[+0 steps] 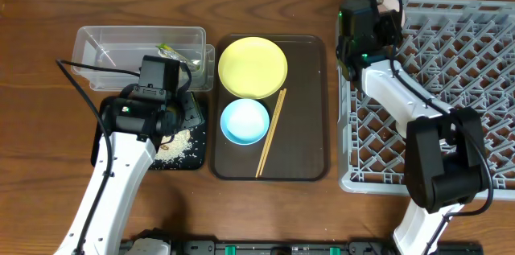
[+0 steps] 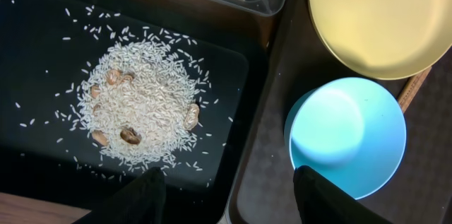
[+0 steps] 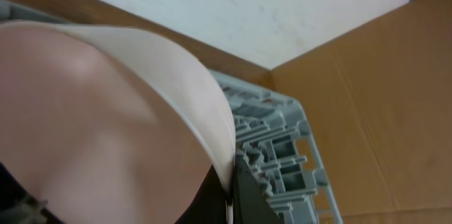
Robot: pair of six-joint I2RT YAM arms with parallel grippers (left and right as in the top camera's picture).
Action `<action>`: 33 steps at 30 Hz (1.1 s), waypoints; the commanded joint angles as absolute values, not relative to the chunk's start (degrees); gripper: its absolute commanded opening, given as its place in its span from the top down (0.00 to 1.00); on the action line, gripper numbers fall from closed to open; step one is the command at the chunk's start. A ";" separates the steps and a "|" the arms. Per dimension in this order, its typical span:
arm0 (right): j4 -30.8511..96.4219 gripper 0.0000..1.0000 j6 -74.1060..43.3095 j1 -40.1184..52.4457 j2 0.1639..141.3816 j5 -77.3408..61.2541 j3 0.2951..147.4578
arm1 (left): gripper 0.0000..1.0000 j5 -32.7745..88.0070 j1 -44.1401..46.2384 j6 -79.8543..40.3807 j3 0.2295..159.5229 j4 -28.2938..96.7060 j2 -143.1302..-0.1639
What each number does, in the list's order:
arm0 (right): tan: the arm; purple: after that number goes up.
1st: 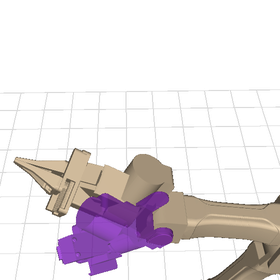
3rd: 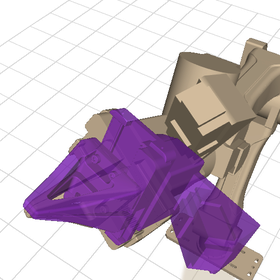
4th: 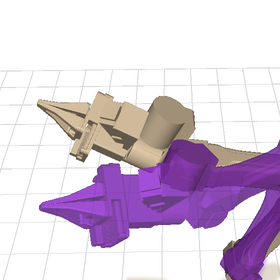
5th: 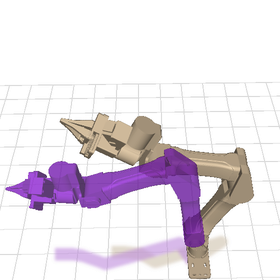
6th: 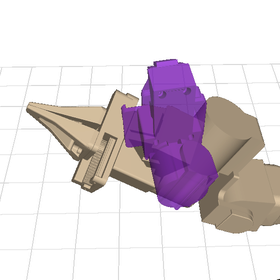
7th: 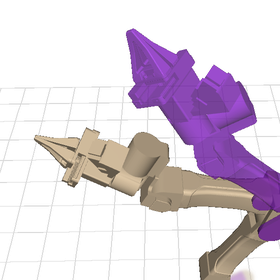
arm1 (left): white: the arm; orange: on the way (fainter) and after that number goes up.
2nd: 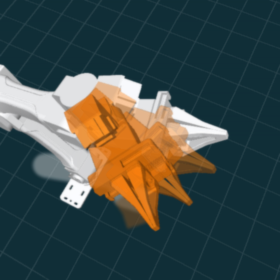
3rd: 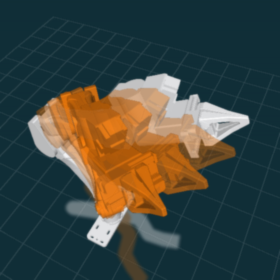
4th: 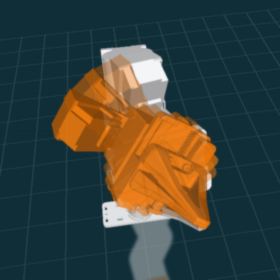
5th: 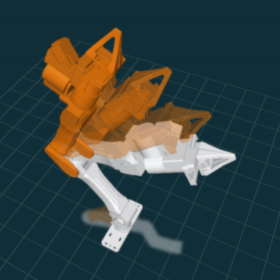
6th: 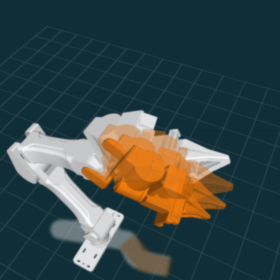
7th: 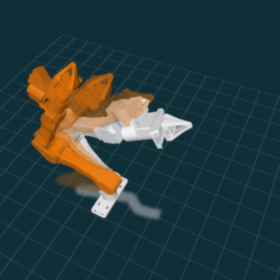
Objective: Sort waste into correct bins and load items into the dishwasher rack
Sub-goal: 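Lift the pink bowl and lower it into the rack, then grasp the light-blue bowl with the right gripper and lift it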
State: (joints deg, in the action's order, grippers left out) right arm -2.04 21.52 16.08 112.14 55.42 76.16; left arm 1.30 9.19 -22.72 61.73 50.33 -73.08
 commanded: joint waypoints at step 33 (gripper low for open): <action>33.71 0.41 -5.72 33.15 100.55 -15.84 76.05 | 0.38 -8.19 0.27 -28.84 62.04 57.60 -73.34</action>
